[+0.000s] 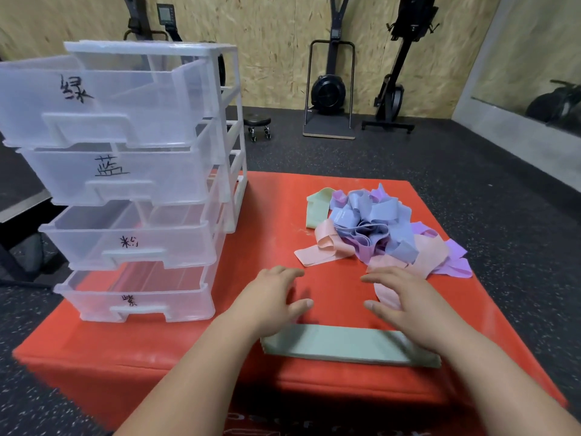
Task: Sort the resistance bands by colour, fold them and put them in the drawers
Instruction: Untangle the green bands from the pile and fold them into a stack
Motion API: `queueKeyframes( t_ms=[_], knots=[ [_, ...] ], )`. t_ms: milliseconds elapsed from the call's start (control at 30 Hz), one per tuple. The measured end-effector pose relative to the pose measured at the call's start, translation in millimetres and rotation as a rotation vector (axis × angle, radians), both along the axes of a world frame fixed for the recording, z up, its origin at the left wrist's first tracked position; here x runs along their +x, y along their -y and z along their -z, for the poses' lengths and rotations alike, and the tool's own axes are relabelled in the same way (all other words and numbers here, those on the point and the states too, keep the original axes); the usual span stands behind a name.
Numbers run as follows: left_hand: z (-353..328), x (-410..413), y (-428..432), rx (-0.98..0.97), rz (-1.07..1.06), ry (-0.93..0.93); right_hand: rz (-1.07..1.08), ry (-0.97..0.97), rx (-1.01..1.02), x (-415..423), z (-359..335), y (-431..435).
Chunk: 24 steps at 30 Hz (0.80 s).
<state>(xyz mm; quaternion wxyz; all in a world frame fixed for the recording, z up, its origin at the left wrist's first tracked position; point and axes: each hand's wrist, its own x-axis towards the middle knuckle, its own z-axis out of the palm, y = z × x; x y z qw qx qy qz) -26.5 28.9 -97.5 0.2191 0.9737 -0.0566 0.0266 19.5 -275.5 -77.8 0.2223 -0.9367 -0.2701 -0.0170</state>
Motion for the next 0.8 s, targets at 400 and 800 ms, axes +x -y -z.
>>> queueKeyframes(
  t_ms=[400, 800],
  knots=[
    [18.1, 68.7, -17.5, 0.034, -0.064, -0.056, -0.03, 0.105, -0.49, 153.6, -2.6, -142.0],
    [11.9, 76.5, -10.8, 0.06, -0.06, -0.03, 0.177, 0.066, -0.376, 190.6, -3.7, -131.3]
  ],
)
